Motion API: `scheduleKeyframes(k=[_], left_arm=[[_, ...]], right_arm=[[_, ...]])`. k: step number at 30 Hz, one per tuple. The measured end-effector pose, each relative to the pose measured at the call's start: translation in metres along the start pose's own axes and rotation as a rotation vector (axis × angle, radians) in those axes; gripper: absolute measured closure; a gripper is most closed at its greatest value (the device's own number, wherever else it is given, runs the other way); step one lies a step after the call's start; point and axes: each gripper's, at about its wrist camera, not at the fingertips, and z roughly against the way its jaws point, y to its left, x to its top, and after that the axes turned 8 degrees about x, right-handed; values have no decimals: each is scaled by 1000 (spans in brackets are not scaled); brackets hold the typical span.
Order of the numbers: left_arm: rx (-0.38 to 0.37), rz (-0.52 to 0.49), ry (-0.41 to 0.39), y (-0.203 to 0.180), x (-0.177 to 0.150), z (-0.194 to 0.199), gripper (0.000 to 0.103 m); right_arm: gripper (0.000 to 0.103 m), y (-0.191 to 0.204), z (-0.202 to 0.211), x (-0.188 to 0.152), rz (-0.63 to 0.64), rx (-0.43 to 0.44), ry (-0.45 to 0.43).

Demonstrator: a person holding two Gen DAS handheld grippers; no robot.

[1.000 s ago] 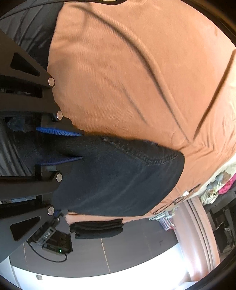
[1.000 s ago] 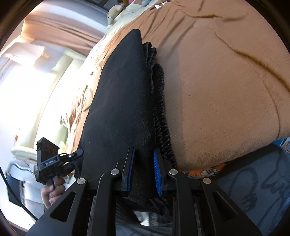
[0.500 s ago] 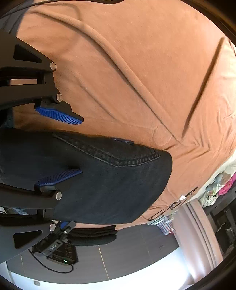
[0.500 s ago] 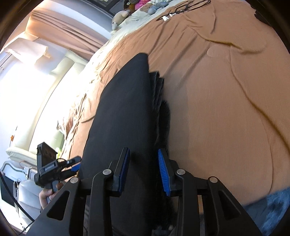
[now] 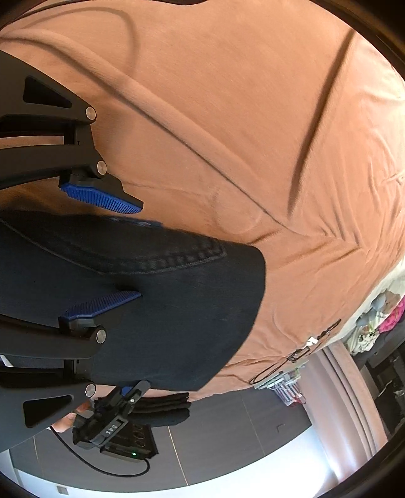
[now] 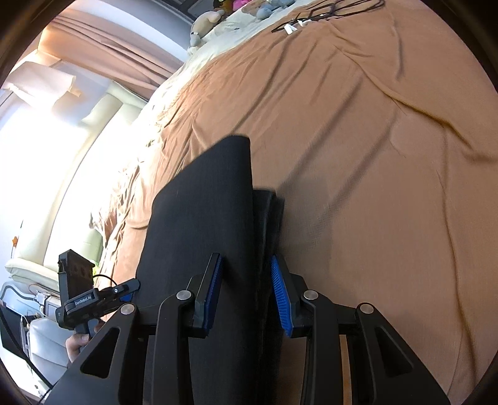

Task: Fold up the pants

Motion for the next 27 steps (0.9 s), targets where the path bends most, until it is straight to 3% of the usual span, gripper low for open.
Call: scheduleKeyframes(k=[7,12,19,23,27], left_arm=[[14,-26,8,-14,29,-15,49],[34,-44,14,-25,48,-27,49],[28,-53,-29,-27,47,-22,56],[-3,-20,-15,-14,43,-18,56],[-20,-6,15,-7,34,-16,50]], right_arm=[[74,-8,-11,12,-10,2,-22],[77,-17,-17,1,-28,-25,-23],[78,-16,-13,-15,-46,-56,-40],[77,-13,-3,-11,-76,-12,-29],[76,-19,10,-23,-110,66,3]])
